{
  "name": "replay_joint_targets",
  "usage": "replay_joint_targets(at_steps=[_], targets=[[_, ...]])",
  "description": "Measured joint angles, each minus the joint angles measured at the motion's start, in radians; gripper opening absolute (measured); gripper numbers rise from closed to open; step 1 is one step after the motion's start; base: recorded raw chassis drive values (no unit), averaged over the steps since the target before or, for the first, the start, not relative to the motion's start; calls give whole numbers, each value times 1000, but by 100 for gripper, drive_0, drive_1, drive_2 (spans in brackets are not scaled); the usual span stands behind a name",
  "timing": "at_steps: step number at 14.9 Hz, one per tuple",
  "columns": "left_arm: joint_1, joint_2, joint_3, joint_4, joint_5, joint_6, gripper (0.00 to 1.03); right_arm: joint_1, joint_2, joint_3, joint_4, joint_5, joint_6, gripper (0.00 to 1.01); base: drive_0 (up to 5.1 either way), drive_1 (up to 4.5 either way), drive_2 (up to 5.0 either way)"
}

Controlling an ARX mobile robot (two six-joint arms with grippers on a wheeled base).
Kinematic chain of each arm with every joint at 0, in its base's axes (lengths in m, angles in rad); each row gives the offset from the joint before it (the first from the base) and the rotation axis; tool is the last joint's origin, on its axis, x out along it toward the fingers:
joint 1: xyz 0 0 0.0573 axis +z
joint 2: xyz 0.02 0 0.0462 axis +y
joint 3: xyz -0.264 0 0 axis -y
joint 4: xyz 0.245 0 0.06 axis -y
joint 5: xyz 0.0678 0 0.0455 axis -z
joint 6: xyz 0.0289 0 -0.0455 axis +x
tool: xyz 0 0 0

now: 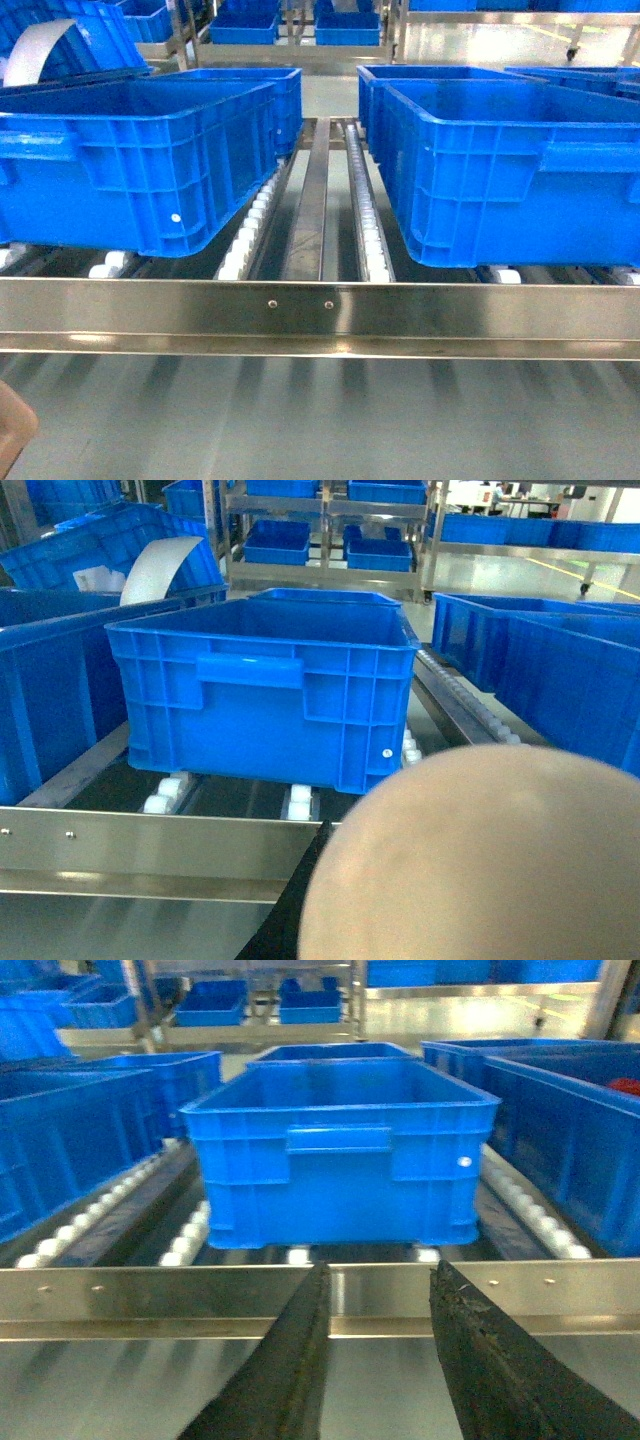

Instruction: Place part in tray to right shelf

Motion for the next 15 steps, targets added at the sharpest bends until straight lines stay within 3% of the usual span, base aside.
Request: replay_joint_targets(at_steps=[2, 4, 11, 12, 13, 15], targets=[[0, -74, 0, -69, 0, 0, 12, 5, -13, -14, 5, -7, 0, 3, 0, 0, 0], [0, -169, 0, -161, 3, 0, 12, 5, -54, -56, 6, -7, -3, 2, 0, 0, 0], [0, -229, 0, -224, 0, 0, 12, 5, -58, -56, 9, -7, -3, 2, 0, 0, 0], [0, -262, 0, -270, -1, 0, 12, 5, -58, -56, 9, -7, -3, 2, 0, 0, 0], [0, -368, 0, -419, 0, -1, 12, 5, -58, -56, 8, -6, -3, 2, 0, 0, 0], [0, -398, 1, -395, 0, 2, 12, 5, -58, -56, 8, -6, -3, 2, 0, 0, 0]])
